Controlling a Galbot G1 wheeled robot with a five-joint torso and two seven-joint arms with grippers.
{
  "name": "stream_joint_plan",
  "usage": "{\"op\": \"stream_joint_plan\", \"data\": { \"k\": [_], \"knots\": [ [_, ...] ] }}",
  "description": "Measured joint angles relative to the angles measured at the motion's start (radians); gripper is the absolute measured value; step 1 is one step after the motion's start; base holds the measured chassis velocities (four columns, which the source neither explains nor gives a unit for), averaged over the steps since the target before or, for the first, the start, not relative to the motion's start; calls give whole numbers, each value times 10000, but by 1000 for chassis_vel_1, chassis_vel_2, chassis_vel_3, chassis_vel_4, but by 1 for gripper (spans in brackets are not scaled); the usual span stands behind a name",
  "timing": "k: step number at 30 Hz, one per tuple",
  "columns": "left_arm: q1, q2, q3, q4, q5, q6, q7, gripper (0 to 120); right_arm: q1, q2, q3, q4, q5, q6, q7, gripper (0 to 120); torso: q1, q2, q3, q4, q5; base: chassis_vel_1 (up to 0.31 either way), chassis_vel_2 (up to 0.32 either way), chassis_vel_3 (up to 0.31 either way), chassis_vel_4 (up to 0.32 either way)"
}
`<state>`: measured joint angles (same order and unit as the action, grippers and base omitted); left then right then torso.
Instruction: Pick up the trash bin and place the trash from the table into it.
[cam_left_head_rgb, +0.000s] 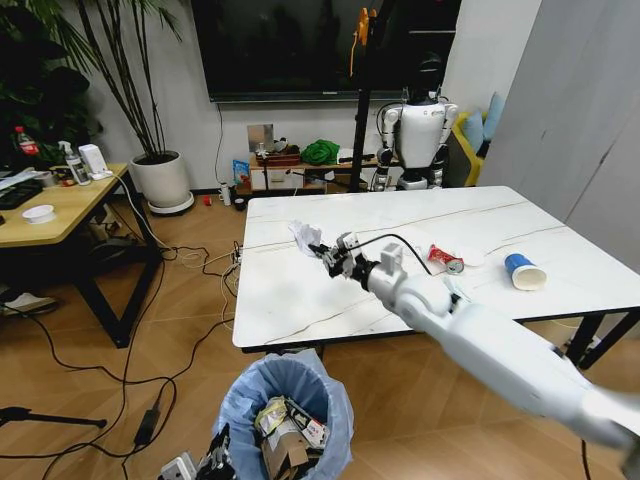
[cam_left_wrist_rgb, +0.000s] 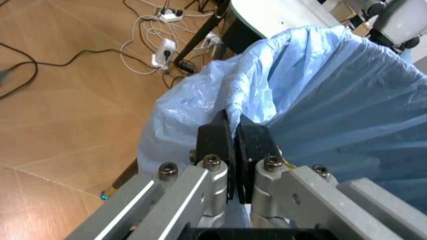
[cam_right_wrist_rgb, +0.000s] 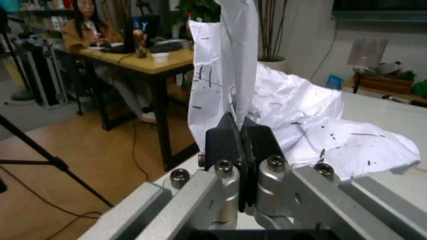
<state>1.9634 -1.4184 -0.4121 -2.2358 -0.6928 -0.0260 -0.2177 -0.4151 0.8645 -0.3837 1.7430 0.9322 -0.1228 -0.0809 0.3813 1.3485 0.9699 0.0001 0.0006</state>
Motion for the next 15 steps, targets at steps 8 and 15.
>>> {"op": "stream_joint_plan", "data": {
  "k": [8, 15],
  "knots": [
    [-391, 140, 211, 398, -152, 64, 2, 0, -2733, -2078, 1898, 2271, -728, 278, -784, 0, 0, 1, -1, -1, -1, 0, 0, 0, 0],
    [-667, 147, 423, 850, -174, 87, 113, 0, -5913, -2990, 3949, 3538, -2271, 670, -1709, 0, -1, 1, -1, 0, -6, 0, 0, 0, 0]
  ]
}}
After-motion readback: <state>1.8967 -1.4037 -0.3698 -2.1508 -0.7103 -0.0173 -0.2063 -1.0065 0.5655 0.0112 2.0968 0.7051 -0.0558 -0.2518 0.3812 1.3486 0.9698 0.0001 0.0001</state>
